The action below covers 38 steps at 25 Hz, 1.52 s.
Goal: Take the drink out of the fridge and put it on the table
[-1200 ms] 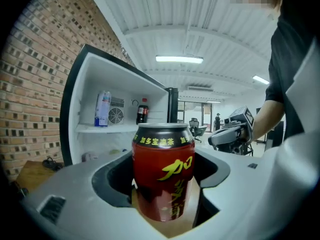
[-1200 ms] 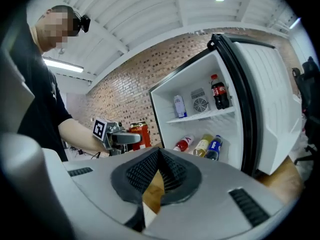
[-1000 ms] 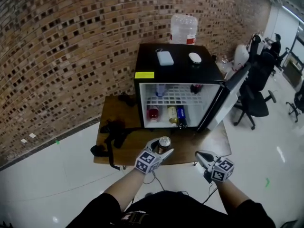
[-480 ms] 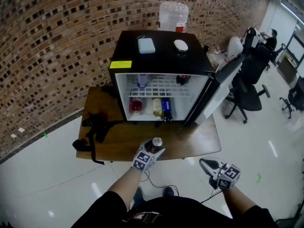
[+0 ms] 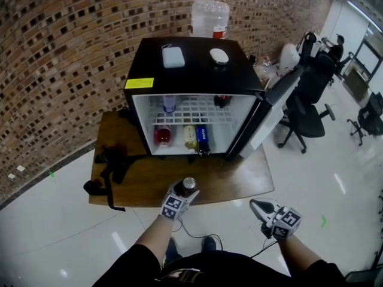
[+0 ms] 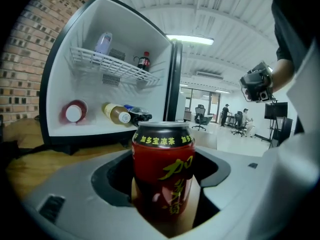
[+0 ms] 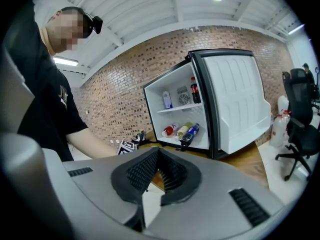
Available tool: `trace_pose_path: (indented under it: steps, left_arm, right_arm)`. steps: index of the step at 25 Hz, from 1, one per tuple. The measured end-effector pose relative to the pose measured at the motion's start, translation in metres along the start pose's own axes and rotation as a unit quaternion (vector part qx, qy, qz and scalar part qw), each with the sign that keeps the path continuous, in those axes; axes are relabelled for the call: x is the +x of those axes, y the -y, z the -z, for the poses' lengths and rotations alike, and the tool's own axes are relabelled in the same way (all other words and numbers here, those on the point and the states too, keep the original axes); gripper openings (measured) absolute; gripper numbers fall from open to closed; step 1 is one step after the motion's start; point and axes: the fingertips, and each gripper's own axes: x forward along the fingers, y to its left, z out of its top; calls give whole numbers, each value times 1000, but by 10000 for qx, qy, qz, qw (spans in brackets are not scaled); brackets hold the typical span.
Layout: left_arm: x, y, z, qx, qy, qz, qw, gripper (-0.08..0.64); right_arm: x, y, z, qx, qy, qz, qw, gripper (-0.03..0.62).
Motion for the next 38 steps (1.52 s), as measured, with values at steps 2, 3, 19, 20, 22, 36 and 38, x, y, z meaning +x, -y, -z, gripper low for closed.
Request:
trace_pose_path:
  steps: [2,3,19,20,22,36,38]
  left_arm:
    - [0,-3,0,-85,71,-26,9999,327]
    - [0,-6,2,-116,101,-39,9999,327]
    - [-85,-1,27,-840,-336,-560,9943,430]
    - [-103,6,24,-983,-251,-649,9927,429]
    - [-140,28,13,-1173,-72,-702,9906,417]
    - [-386,86,-72,-1478,1499,238,9773,79]
    - [-412,81,-73,-1386,1468,406,9786,64]
  right_arm:
    - [6,2,-4,-32,60,19,10000,-3]
    - [8,3,-5,-39,73,17,10000,-3]
    - [12,-3,-3,-35,111,-421,9990,-3]
    - [9,-3,-1,-40,113,-495,9987,-3]
    - [5,-5,4,-30,126,-642,9979,-3]
    - [21,-147,9,-51,250,-593,9979,-3]
    - [28,-175,14,68,280,-441,9986,-3]
